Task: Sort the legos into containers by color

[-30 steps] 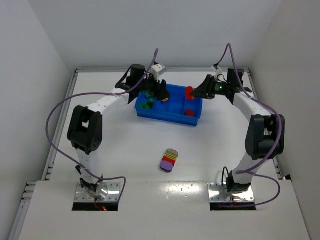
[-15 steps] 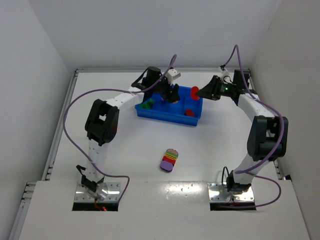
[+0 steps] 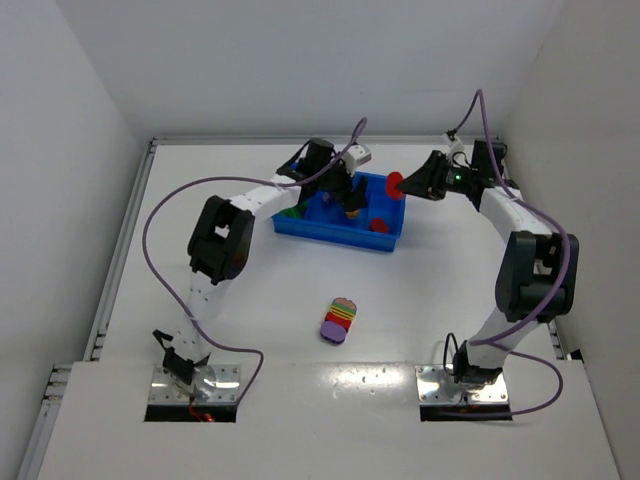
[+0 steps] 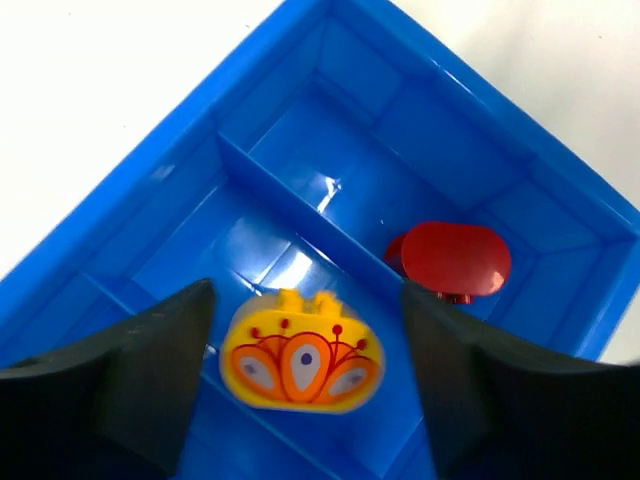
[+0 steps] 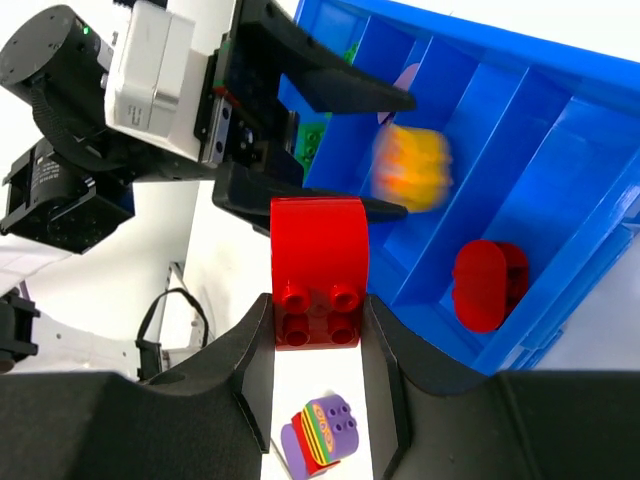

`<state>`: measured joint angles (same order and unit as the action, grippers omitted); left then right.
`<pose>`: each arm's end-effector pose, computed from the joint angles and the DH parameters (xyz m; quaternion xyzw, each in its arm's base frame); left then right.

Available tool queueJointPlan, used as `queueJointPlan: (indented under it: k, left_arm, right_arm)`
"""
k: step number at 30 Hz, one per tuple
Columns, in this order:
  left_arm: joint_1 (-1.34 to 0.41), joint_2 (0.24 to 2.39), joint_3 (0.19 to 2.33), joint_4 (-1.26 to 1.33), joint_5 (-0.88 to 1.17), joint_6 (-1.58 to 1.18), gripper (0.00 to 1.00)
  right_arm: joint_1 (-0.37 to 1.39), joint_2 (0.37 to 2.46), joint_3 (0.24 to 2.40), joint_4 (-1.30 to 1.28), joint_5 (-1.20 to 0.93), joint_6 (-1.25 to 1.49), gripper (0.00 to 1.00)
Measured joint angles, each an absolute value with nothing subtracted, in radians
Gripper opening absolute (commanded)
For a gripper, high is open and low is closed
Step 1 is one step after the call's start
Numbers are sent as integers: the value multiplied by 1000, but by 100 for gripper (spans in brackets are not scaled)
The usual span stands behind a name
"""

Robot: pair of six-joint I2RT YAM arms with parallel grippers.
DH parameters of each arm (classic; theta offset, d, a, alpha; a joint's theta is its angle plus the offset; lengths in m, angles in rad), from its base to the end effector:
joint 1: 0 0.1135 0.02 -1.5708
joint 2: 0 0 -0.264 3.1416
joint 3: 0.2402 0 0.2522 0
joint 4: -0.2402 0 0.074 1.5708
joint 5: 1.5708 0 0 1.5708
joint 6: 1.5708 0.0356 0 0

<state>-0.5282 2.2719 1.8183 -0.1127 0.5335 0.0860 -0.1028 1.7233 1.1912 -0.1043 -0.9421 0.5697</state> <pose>0.4444 -0.2803 0.2057 0.3766 0.7676 -0.3273 0.4024 0.3789 -0.0101 0.2454 0.0696 0.8185 0.4870 0.2967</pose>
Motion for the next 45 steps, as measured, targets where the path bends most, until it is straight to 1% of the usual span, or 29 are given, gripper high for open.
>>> queueJointPlan:
  k: [4,6,11,16,18,21,25,27,29,32,36,45]
  left_arm:
    - [-536,2303,1875,-129,519,86,96]
    - [-536,2317,1917,-136,508,75,100]
    - [-529,2318,2004,-141,452,17,100]
    - [-492,2259,2008,-167,461,-64,100]
    - [-456,2204,1976,-178,487,-67,100]
    - [-398,2077,1861,-186,548,-54,100]
    - [-323,1889,1669,-196,688,-29,96]
    - [-302,1822,1596,-202,776,-26,94]
    - [-293,1777,1537,-208,863,-30,94]
    - [-288,1741,1464,-220,963,-39,93]
    - [-288,1735,1411,-242,1031,-54,91]
    - [-287,1738,1404,-247,1122,-65,91]
  right_arm:
    - [-103,1723,1191,-107,-942,570,4]
    - [-103,1724,1191,-107,-942,569,4]
    - [-103,1734,1192,-107,-942,570,4]
    - [-102,1742,1196,-107,-942,570,4]
    - [-100,1745,1200,-107,-942,569,4]
    - [-92,1748,1206,-107,-942,569,4]
    - [-67,1750,1218,-105,-946,569,4]
    - [-39,1754,1223,-93,-965,578,4]
    - [-4,1766,1232,-71,-997,591,4]
    - [54,1798,1246,-15,-1052,638,4]
    - [124,1842,1254,67,-1114,723,4]
    - [178,1862,1255,171,-1170,809,4]
